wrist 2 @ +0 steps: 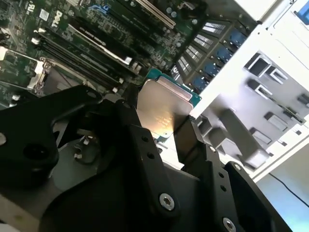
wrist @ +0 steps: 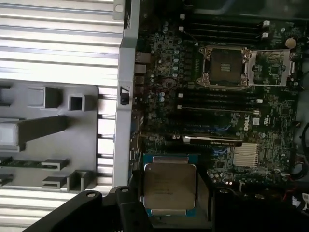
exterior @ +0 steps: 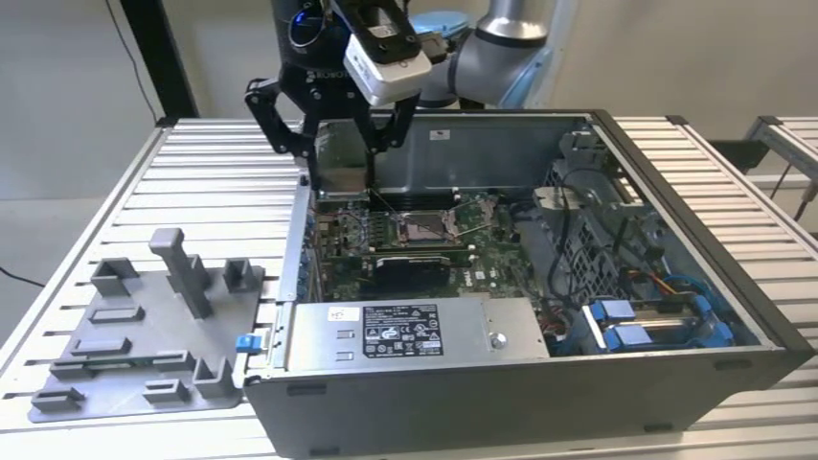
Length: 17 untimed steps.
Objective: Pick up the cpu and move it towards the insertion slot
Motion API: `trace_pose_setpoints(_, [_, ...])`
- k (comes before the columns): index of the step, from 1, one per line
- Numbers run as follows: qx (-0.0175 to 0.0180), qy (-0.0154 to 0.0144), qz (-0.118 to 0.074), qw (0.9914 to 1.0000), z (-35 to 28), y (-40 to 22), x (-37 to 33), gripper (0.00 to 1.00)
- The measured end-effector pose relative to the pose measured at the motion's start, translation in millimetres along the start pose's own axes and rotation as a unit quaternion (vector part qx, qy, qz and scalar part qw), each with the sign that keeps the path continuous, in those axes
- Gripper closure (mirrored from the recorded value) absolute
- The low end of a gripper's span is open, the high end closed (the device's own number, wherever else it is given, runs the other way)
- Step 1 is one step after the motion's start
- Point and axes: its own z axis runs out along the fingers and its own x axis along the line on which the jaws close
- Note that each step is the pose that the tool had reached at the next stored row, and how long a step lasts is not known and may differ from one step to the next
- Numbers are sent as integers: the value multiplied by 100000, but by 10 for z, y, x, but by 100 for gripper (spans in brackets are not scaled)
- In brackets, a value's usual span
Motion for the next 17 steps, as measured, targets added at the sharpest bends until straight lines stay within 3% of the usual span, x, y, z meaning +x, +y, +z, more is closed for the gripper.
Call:
trace_pose_setpoints(10, [3,3,-32,100000,4,33,-279,100])
trace_pose_setpoints(13, [3,2,-51,100000,5,46,-401,100])
trace_pose_setpoints(17, [0,-1,-66,100000,7,58,-511,100])
